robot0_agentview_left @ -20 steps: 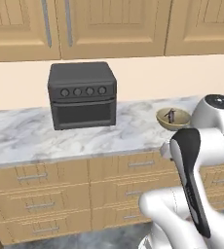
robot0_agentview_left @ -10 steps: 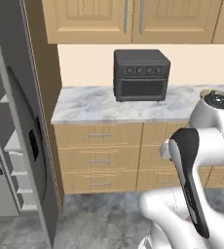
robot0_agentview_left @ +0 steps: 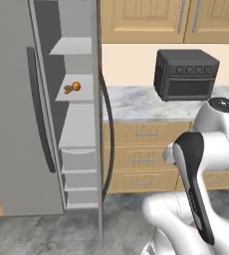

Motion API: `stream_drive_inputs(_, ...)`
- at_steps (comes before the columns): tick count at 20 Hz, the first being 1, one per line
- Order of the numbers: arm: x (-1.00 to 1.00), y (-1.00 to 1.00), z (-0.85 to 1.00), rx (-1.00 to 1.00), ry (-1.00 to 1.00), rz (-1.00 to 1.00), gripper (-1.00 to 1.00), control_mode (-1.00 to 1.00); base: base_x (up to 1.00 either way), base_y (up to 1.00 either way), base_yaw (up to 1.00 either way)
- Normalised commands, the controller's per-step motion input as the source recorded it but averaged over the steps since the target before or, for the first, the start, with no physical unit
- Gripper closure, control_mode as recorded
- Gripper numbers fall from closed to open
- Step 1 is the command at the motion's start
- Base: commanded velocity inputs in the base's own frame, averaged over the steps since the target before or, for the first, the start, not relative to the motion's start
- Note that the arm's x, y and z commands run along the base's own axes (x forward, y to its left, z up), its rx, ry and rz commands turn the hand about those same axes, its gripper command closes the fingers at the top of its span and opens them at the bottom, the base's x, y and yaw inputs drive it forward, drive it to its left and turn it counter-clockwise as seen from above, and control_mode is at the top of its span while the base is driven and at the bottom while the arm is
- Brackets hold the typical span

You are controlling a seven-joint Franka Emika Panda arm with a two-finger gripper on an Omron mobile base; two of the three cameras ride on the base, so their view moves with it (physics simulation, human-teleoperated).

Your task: Take the fish, mushroom, and peach from the freezer and place them in the bowl on the counter.

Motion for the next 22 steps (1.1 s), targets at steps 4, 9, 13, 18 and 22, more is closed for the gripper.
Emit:
stream_drive_inputs(4,0.00,0.00,0.00,0.00,0.00,0.00,-1.00,1.00,0.20,1.00,-0.18)
stream_drive_inputs(9,0.00,0.00,0.00,0.00,0.00,0.00,-1.00,1.00,0.11,1.00,-0.18)
stream_drive_inputs(13,0.00,0.00,0.00,0.00,0.00,0.00,-1.00,1.00,0.29,1.00,-0.17)
stream_drive_inputs(18,0.00,0.00,0.00,0.00,0.00,0.00,-1.00,1.00,0.68,0.29,-0.04)
stream_drive_inputs(22,0.00,0.00,0.00,0.00,0.00,0.00,-1.00,1.00,0.72,-0.07,0.00)
